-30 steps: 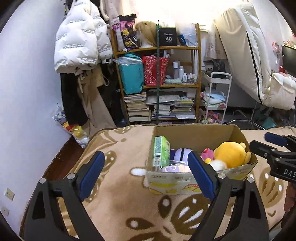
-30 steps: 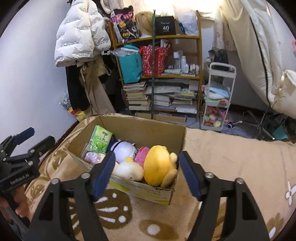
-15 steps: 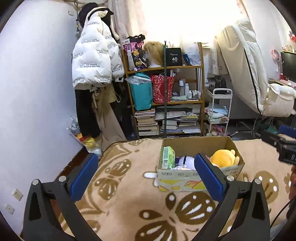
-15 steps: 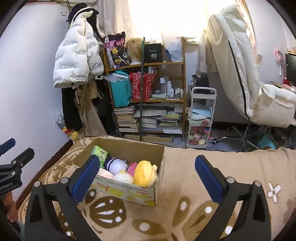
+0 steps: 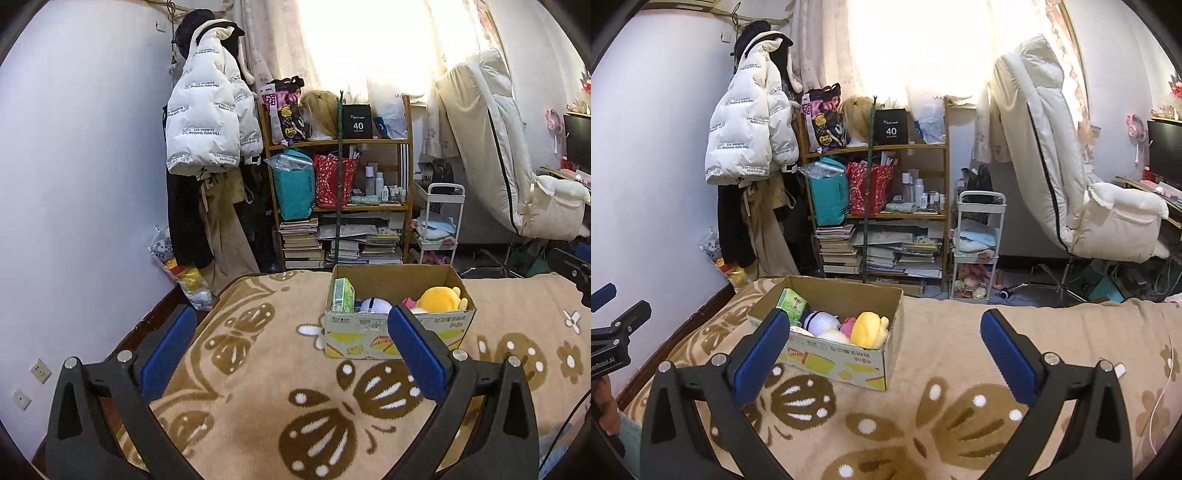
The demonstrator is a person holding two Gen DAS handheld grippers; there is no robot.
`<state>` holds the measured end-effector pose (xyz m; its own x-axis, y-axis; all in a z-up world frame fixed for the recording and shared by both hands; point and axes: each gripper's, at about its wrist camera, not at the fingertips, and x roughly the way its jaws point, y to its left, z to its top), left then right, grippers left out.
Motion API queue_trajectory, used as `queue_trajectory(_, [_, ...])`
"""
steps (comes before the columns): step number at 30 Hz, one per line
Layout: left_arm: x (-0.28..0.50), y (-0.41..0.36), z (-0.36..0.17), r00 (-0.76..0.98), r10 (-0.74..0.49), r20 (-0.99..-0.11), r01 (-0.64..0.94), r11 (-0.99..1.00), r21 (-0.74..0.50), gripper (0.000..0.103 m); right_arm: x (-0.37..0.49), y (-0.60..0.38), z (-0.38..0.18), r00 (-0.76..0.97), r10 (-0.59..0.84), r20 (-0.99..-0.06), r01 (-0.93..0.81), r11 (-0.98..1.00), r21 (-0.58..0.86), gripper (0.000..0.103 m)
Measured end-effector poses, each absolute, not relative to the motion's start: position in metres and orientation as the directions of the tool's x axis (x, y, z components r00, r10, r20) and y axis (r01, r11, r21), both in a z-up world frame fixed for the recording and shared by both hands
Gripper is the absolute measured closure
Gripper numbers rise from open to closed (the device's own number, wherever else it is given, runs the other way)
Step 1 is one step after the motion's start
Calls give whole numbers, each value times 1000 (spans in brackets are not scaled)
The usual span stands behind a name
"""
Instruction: Organize soft objects
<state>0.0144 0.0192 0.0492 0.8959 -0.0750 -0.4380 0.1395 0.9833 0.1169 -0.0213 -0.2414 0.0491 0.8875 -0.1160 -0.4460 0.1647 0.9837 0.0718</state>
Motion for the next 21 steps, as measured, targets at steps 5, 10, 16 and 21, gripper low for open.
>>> queue_trajectory(5, [4,18,49,901,-82,-426,149,981,127,1,-34,-244,48,885,-125,-449,178,981,78,0])
queue_trajectory(10, [1,19,47,902,-87,-422,149,982,117,1,-39,-245,49,886,-136,-443,191,978,80,0])
queue_trajectory(16, [5,22,40,894,-76,-441,133,986,98,1,-36,-248,45,881,-150,-449,208,975,83,0])
queue_trajectory(21, [8,25,36,883,-86,-462,138,987,79,1,-34,-249,42,877,-147,-457,207,975,83,0])
